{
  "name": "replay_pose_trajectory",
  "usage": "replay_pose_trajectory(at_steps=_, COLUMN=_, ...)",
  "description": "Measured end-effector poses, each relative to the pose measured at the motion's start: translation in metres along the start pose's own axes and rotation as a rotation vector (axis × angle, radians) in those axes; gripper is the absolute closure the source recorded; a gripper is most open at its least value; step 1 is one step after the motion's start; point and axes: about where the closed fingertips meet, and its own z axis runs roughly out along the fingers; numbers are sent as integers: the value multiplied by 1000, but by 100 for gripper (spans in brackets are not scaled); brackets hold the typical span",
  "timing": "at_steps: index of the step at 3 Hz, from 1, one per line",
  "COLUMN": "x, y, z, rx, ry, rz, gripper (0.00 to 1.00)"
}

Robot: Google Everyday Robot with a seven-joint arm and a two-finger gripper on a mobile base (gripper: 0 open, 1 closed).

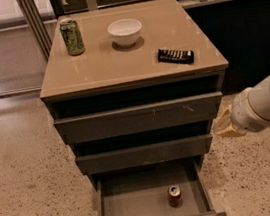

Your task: Pick coke can from bottom drawer and place on counter

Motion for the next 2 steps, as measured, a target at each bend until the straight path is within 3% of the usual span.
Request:
replay_pose_trajectory(at_steps=1, x=35, y=13, z=54, rx=-10, ry=-40, rz=40, gripper=100)
replay_pose_trajectory(at_steps=2, x=81, y=42, z=120, rx=-95, ry=-54, rz=109, gripper=100)
